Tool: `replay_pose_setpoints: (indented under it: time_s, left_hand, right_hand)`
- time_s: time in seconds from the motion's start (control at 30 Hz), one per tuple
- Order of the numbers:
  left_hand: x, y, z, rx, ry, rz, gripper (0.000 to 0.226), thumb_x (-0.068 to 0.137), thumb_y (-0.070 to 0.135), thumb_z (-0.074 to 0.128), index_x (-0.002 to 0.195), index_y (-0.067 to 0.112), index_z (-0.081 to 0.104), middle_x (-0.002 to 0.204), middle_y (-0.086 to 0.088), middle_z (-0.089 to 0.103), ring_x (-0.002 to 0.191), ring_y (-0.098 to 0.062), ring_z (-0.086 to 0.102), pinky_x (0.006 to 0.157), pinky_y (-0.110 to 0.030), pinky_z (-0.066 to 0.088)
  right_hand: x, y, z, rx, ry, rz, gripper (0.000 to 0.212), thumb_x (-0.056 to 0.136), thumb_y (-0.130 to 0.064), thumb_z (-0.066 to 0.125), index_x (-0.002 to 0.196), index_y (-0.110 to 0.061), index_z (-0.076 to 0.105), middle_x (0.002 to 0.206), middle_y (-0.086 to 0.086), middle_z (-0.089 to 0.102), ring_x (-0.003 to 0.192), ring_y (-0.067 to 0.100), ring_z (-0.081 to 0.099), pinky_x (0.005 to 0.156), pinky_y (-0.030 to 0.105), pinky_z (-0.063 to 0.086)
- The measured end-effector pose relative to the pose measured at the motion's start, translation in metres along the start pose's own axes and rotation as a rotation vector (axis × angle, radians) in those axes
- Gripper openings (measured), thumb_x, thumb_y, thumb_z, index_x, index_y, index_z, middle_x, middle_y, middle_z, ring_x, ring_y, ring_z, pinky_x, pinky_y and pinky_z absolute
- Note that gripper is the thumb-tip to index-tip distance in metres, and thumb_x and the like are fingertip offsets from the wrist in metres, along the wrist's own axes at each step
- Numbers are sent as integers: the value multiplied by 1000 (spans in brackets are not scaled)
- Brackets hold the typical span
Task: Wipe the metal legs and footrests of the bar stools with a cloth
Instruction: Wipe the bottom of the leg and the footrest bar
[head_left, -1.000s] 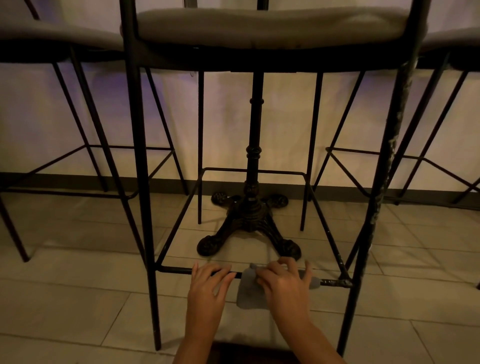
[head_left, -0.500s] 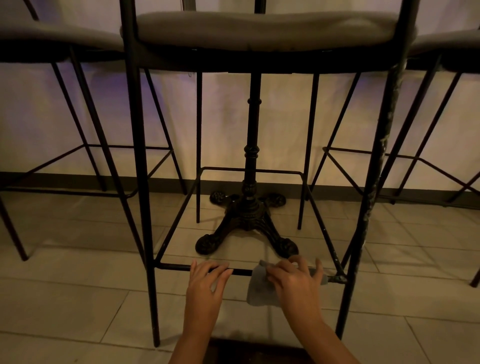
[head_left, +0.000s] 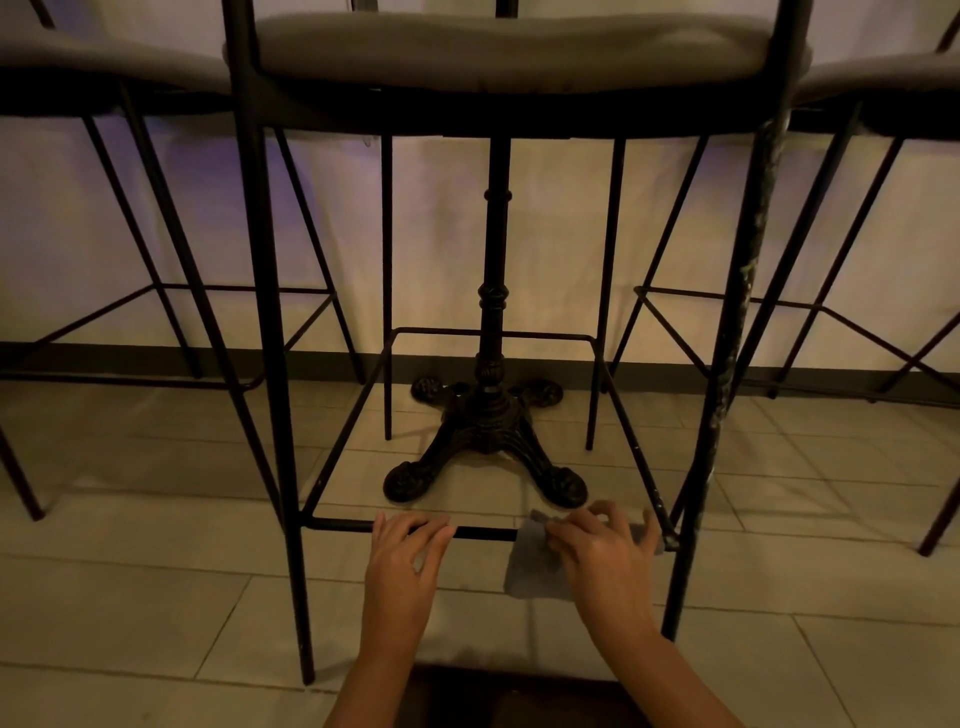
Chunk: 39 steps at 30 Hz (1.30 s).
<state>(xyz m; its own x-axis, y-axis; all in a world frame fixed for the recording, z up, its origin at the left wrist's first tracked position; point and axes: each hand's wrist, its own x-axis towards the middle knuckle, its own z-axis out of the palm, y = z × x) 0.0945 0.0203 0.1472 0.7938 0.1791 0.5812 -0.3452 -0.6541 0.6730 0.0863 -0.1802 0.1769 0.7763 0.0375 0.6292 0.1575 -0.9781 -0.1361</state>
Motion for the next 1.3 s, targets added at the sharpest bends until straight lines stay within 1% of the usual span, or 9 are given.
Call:
replay_pose_setpoints:
  time_s: [0.13,0.33,0.47,0.57,0.7,0.83,0.9,0.97,1.3]
  left_hand:
    - [-1,1,0,-5,9,9,38,84,46,44,92,20,71,90,16,59,96,10,50,112,-30,17]
    - [-1,1,-1,11,6,16,40,85,45,43,93,18,71,90,13,61,93,4,51,112,-28,16]
    - [-1,2,-1,8,-9,-1,41,86,46,42,92,18,71,90,11,62,92,2,52,113,-34,20]
    - [-1,4,-2,6,-14,-7,42,85,47,42,92,18,71,91,11,62,93,2,52,111,-40,23]
    - [-1,5,-1,26,-25,19,57,87,62,34,91,19,73,92,9,64,93,1,52,110,-40,22]
    - [-1,19,8,20,-103,97,50,88,54,40,93,16,73,92,6,65,93,5,48,100,-47,40]
    - [-2,28,13,-1,-143,133,40,86,45,47,93,15,73,92,5,64,92,4,48,88,-41,50]
    - [-3,33,16,-3,-166,162,39,87,43,47,94,15,72,91,5,64,92,1,49,81,-29,51]
    - [-3,33,15,-74,-125,135,35,89,41,47,89,17,73,91,14,58,90,-1,52,78,-11,42]
  right_hand:
    - [2,-17,4,33,-20,7,26,53,-15,88,65,-29,70,70,-10,64,84,26,61,86,65,37]
    - [1,-17,9,39,43,-49,20,61,-17,83,69,-29,69,71,-9,63,83,26,61,91,59,31]
    - [-5,6,3,-9,25,-26,30,55,-15,87,77,-29,71,78,-8,66,86,27,58,80,49,37]
    - [-6,11,2,-10,34,0,32,53,-15,88,77,-28,72,78,-7,66,86,26,56,76,42,34]
    - [-3,1,5,26,57,-3,33,50,-14,89,75,-27,72,77,-7,65,86,24,51,74,45,39]
    - [-1,-9,10,46,76,-35,28,53,-17,87,74,-27,71,75,-7,65,85,22,46,77,40,30]
    - [-1,-9,9,37,96,-47,24,57,-17,85,75,-27,71,75,-7,65,85,22,45,77,40,29]
    - [-3,-4,7,13,108,-57,26,56,-17,85,76,-27,71,74,-7,65,86,22,45,78,41,28]
    - [-6,12,4,-21,49,-18,32,52,-17,89,77,-27,72,79,-6,67,88,26,52,78,43,31]
